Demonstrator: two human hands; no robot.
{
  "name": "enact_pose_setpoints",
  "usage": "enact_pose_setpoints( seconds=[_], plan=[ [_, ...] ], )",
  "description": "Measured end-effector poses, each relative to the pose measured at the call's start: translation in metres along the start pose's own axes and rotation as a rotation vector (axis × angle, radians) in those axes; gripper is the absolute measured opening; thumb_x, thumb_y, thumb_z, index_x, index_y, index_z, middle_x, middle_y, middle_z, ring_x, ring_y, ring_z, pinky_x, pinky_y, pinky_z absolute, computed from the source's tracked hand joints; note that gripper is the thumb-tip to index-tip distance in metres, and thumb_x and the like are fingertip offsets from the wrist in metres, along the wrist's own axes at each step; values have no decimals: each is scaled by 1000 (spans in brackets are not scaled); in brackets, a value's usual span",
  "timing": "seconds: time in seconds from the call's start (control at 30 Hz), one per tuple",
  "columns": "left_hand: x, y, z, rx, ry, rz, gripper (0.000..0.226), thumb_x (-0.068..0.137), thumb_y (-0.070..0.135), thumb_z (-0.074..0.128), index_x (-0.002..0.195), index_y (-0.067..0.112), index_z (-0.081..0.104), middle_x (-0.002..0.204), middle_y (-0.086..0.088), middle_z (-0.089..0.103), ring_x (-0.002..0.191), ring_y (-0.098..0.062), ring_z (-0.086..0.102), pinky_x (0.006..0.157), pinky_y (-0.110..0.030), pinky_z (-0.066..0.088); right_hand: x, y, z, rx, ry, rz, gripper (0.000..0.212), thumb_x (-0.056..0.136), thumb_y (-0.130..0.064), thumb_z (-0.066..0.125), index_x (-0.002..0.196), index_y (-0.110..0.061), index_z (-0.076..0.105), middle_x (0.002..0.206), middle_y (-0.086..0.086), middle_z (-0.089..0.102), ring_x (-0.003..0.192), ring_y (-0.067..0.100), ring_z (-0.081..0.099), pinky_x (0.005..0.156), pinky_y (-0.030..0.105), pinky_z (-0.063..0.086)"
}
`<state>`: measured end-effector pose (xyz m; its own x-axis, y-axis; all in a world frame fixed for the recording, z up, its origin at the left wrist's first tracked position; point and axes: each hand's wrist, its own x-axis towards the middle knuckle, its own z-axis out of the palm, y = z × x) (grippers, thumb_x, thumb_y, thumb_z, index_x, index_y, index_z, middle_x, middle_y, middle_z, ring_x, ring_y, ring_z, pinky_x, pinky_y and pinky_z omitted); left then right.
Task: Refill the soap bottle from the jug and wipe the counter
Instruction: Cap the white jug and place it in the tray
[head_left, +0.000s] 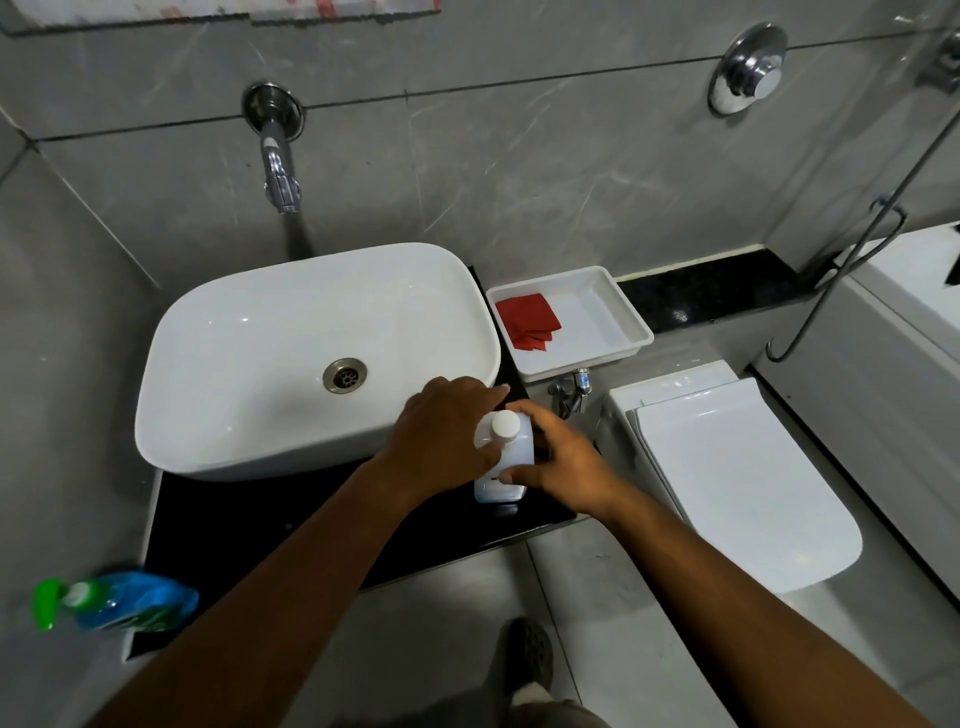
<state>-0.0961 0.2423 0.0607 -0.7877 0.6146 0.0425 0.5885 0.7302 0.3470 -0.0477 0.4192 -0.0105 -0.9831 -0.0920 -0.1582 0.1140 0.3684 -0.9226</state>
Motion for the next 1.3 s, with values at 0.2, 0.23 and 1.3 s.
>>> enact_pose_setpoints(
  seconds=[0.2, 0.23, 1.3],
  plan=[
    [10, 16, 6, 78, 40, -10, 31, 86, 34, 62, 112, 18, 63, 111, -8, 65, 99, -25, 60, 81, -34, 48, 3, -1, 2, -36, -7, 30, 78, 71, -23, 82, 133, -39, 37, 125, -5, 54, 110, 12, 56, 78, 16, 50],
    [10, 19, 8, 59, 62, -35, 30, 86, 35, 62, 109, 16, 64, 108, -9, 65, 96, -26, 61, 79, -34, 48, 4, -1, 2, -50, -7, 30, 78, 71, -24, 81, 133, -40, 36, 125, -6, 54, 110, 12, 55, 79, 17, 49],
    [6, 3, -7, 9, -60, 93, 47, 85, 23, 64, 130, 13, 54, 127, -11, 60, 112, -27, 58, 95, -37, 48, 6, -1, 6, -34, 12, -3, 77, 70, -21, 83, 132, -38, 39, 128, -7, 51, 112, 12, 55, 79, 18, 53]
  ],
)
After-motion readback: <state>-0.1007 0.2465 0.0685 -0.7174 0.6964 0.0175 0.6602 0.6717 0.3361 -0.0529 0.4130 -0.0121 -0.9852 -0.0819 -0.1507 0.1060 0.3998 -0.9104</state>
